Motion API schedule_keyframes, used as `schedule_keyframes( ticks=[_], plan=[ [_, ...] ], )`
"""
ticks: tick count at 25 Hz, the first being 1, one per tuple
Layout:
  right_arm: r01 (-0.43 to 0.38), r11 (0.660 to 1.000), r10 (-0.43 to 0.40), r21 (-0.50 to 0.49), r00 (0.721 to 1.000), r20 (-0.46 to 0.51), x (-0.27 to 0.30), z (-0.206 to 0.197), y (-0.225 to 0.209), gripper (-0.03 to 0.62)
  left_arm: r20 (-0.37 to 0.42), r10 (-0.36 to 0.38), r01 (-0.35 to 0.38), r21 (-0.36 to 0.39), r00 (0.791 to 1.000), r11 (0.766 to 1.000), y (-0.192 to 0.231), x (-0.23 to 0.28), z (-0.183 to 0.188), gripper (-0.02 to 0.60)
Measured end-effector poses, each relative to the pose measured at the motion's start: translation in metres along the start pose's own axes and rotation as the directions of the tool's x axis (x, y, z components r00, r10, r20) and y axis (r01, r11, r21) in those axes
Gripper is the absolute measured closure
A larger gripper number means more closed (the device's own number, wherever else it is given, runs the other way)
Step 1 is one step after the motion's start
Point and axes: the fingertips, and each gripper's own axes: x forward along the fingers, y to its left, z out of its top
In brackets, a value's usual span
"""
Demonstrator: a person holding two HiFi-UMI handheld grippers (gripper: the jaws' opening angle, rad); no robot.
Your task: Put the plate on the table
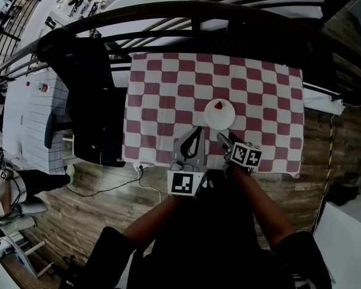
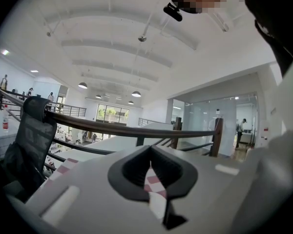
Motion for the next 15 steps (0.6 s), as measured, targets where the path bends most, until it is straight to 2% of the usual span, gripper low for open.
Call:
schedule_keyframes(
  ticks=[4,6,9,11,15],
  plan=[
    [-0.022,0.997,0.024,-0.071,0.999,0.029,-0.031,0.001,0.033,0.352,0.027,-0.003,0.003,-0.001,1.0,1.0,-0.003,-0.015,0.004,0.572],
    [-0.026,0.992,0.034,-0.121,0.997,0.065,-0.047,0.005,0.052,0.406,0.036,-0.015,0.014,0.005,0.999,1.0,-0.005,-0.021,0.005,0.572],
    [-0.023,0.979,0.052,-0.201,0.989,0.139,-0.071,0.013,0.079,0.484,0.052,-0.025,0.028,-0.04,0.998,0.999,-0.009,-0.034,0.009,0.572],
    [-0.018,0.967,0.064,-0.255,0.983,0.174,-0.087,0.016,0.098,0.587,0.059,-0.038,0.041,-0.052,0.998,0.998,-0.014,-0.041,0.014,0.572],
    [-0.031,0.948,0.11,-0.317,0.966,0.234,-0.117,0.024,0.142,0.597,0.083,-0.068,0.074,-0.068,0.994,0.995,-0.024,-0.053,0.026,0.572]
  ],
)
